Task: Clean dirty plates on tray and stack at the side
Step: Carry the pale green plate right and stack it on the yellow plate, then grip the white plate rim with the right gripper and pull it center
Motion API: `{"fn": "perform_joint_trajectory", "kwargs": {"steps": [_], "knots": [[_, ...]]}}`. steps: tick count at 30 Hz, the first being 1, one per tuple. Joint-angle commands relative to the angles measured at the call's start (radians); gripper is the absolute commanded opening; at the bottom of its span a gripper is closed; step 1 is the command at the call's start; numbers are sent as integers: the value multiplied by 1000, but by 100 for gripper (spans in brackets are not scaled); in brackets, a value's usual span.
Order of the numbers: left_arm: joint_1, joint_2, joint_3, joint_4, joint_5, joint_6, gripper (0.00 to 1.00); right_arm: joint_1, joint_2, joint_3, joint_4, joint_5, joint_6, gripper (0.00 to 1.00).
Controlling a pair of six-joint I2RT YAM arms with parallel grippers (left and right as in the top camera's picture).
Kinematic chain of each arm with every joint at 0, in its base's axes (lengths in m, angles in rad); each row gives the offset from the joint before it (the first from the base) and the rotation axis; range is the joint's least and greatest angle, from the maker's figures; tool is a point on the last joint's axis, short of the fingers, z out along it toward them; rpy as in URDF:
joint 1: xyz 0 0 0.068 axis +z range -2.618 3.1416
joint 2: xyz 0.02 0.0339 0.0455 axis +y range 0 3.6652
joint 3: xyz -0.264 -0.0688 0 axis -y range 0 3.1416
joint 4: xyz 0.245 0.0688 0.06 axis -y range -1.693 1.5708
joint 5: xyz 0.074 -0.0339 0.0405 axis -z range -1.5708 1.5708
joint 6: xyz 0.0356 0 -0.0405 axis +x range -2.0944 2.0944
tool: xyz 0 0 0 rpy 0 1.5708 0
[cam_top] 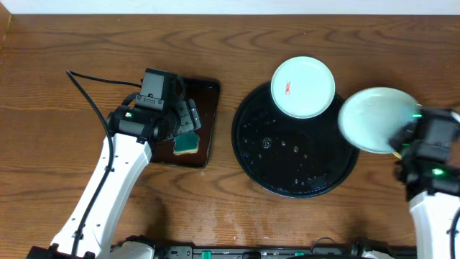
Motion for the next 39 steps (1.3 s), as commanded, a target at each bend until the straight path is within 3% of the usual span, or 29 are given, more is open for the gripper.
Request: {"fn": "perform_joint_trajectory", "kwargs": {"steps": [1, 10, 11, 12, 14, 17, 22, 25, 28, 31, 35, 39], "knots": [[6, -1, 21, -2, 3, 10, 82, -152, 80, 16, 27, -104, 25, 1], [6, -1, 21, -2, 3, 10, 83, -348, 334, 16, 159, -104, 26, 1], [6, -1, 21, -2, 3, 10, 83, -357, 352, 16, 160, -111, 26, 2], [6, -1, 21, -2, 3, 10, 83, -363, 363, 16, 163, -133, 25, 11], [6, -1, 21, -2, 3, 10, 83, -368, 369, 16, 187, -261, -31, 29], [6, -1, 21, -2, 3, 10, 83, -351, 349, 26, 258, -588, -119, 34], [6, -1, 21, -2, 3, 10, 83, -206, 293, 70, 258, -864, -232, 25], [6, -1, 21, -2, 3, 10, 83, -29, 272, 81, 241, -833, -346, 33], [6, -1, 21, -2, 3, 10, 83, 155, 292, 81, 229, -657, -405, 48], [6, -1, 21, -2, 3, 10, 83, 306, 357, 81, 288, -431, -462, 56], [6, -1, 21, -2, 3, 10, 83, 382, 481, 81, 413, -294, -488, 57], [6, -1, 21, -2, 3, 10, 83, 377, 654, 81, 617, -283, -450, 55]]}}
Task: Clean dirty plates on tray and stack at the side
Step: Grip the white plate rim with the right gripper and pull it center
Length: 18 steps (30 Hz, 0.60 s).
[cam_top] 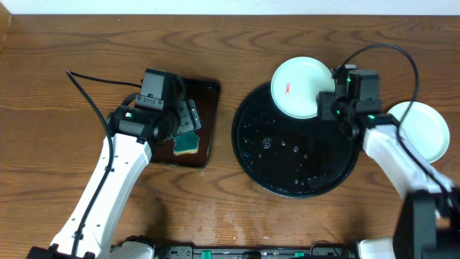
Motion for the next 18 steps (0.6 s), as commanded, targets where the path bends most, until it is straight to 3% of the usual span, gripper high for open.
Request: {"fn": "perform_joint_trajectory", "kwargs": {"steps": [1, 5, 8, 11, 14, 18], "knots": [[6, -1, 21, -2, 3, 10, 83, -6, 126, 8, 108, 89, 23, 54], [6, -1, 21, -2, 3, 10, 83, -21, 212, 8, 193, 89, 105, 54], [6, -1, 21, -2, 3, 10, 83, -35, 252, 8, 196, 108, 157, 44], [6, -1, 21, -2, 3, 10, 83, -37, 256, 8, 179, 107, 164, 17], [6, -1, 21, -2, 3, 10, 83, -29, 241, 8, 129, 103, 173, 1], [6, -1, 21, -2, 3, 10, 83, -29, 188, 8, 19, 101, 188, 1]]}}
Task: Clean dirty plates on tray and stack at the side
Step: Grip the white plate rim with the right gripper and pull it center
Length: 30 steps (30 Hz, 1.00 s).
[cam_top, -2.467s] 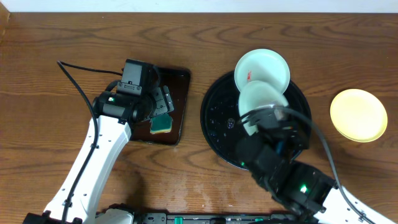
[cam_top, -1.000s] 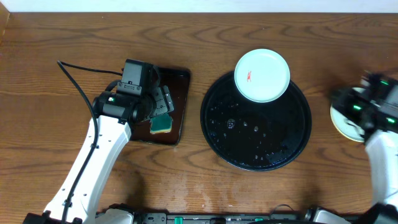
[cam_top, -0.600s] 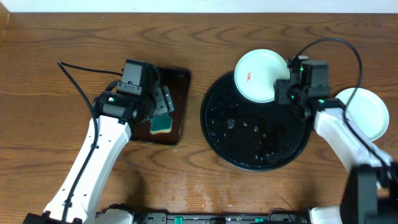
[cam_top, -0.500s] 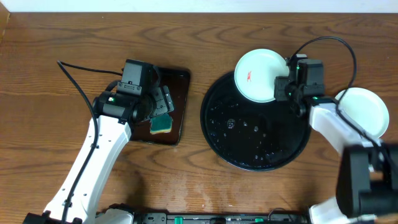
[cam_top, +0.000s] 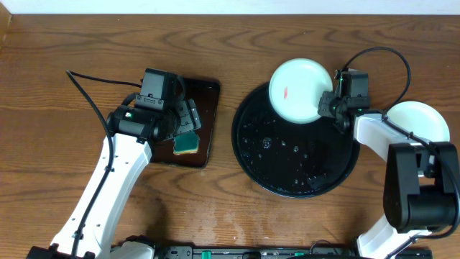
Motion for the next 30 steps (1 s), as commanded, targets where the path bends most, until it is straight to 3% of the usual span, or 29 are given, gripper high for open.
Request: {"fn": "perform_joint_trajectory", "kwargs": {"steps": [1, 7, 12, 16, 17, 19, 22, 28, 30], "knots": [[6, -1, 21, -2, 3, 10, 83, 2, -54, -18, -109, 20, 17, 1], [6, -1, 21, -2, 3, 10, 83, 37, -252, -18, -388, -87, 20, 1], [6, -1, 21, -2, 3, 10, 83, 89, -291, -19, -594, -80, 155, 1], [6, -1, 21, -2, 3, 10, 83, 119, -278, -57, -626, -40, 280, 1], [6, -1, 21, -2, 3, 10, 83, 124, -278, -68, -624, -40, 302, 4], [6, -1, 21, -2, 3, 10, 83, 130, -279, -76, -634, -39, 331, 32], [6, -1, 21, -2, 3, 10, 83, 130, -289, -68, -632, -57, 263, 42], [6, -1, 21, -2, 3, 10, 83, 125, -338, -26, -626, -60, -100, 47], [6, -1, 21, -2, 3, 10, 83, 120, -344, -26, -620, -60, -132, 47]]}}
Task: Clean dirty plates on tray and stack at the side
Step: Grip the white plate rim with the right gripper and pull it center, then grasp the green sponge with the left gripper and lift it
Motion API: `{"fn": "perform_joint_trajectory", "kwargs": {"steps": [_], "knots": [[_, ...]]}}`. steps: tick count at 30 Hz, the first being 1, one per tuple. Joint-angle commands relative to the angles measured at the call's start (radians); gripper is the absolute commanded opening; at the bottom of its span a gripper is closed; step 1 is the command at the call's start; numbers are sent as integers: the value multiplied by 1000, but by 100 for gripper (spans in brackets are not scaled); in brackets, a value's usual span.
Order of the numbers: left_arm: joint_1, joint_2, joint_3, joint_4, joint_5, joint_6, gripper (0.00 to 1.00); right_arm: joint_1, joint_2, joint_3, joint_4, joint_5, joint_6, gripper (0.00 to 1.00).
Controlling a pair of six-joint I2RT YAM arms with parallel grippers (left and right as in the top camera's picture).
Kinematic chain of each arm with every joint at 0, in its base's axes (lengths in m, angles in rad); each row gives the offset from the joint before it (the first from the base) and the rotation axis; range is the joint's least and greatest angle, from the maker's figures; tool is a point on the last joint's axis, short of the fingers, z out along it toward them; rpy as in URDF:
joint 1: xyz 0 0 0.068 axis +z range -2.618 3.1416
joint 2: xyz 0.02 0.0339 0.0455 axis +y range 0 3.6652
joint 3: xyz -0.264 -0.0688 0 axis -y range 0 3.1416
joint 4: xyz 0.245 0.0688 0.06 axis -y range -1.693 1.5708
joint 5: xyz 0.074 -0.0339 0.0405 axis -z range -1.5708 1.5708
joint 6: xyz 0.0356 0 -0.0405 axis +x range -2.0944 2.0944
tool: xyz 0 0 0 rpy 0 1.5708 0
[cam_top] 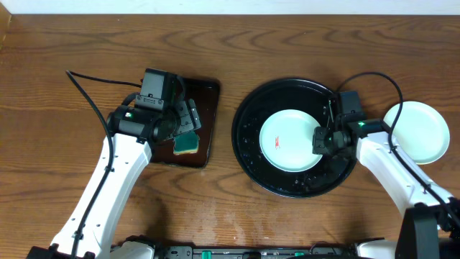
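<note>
A pale green plate [287,140] with a small red smear near its middle lies in the centre of the round black tray [243,115]. My right gripper [318,139] is shut on this plate's right rim. A second pale plate [417,131], with no marks showing, rests on the table right of the tray. My left gripper [188,121] hangs over a small dark rectangular tray [208,93], and a green and yellow sponge [186,144] pokes out from under its fingers.
Water drops speckle the black tray around the plate. A black cable [90,93] loops over the table left of the left arm. The right arm's cable [392,86] arcs above the marked-free plate. The table's far edge runs along the top.
The smeared plate was at the tray's far rim with my right gripper on its right edge. It now lies in the tray's centre, still gripped. The left arm has not moved.
My right gripper first held a pale plate at the tray's right edge, with the smeared plate at the far rim. Then that plate lay on the table at right and the gripper was at the smeared plate's rim. Now that plate sits mid-tray.
</note>
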Motion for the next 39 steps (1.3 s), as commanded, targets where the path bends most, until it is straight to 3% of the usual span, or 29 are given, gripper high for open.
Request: {"fn": "perform_joint_trajectory", "kwargs": {"steps": [1, 5, 11, 13, 19, 23, 25, 27, 28, 33, 35, 37, 39], "knots": [[6, -1, 21, -2, 7, 1, 83, -7, -35, 34, 5, -6, -169, 47], [6, -1, 20, -44, 61, -21, 83, -6, -35, 32, 3, -21, -170, 47], [5, 68, -18, -11, -128, -32, 82, -3, -35, 32, -5, -24, -169, 47], [5, 115, -37, 5, -106, -32, 72, -3, -35, 32, -2, -24, -169, 47], [4, 311, -55, 35, -44, -32, 70, -3, -35, 32, -1, -24, -169, 47], [4, 439, -55, 52, 23, -32, 51, 3, -35, 32, -2, -24, -164, 48], [4, 487, -55, 52, 71, -31, 33, 3, -35, 32, -2, -24, -164, 48], [5, 515, -55, 58, 77, -31, 9, 3, -35, 32, -1, -24, -165, 48], [5, 517, -55, 58, 77, -31, 8, 3, -35, 32, -1, -24, -165, 48], [11, 476, -33, 36, 77, -31, 8, 3, -35, 32, -1, -24, -165, 48], [15, 441, -20, 28, 76, -19, 22, 3, -35, 32, -2, -23, -166, 48], [20, 404, -17, 31, 61, -13, 43, 3, -35, 32, -1, -23, -166, 48], [27, 373, -17, 41, 11, -13, 53, 3, -35, 32, -1, -23, -166, 48]]}}
